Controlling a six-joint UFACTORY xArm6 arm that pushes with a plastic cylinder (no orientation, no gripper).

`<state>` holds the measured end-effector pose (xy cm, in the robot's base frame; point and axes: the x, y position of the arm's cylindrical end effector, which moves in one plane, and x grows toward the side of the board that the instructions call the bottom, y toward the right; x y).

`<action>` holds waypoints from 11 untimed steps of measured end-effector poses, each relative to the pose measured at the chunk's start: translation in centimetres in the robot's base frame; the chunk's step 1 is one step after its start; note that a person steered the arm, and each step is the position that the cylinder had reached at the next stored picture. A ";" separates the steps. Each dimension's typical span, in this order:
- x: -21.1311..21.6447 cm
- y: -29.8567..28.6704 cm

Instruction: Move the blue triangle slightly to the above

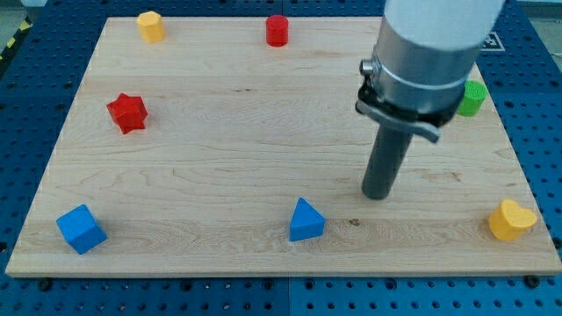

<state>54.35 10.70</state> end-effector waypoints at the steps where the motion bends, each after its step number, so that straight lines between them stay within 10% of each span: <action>1: 4.2 -0.9; 11: 5.9 -10.2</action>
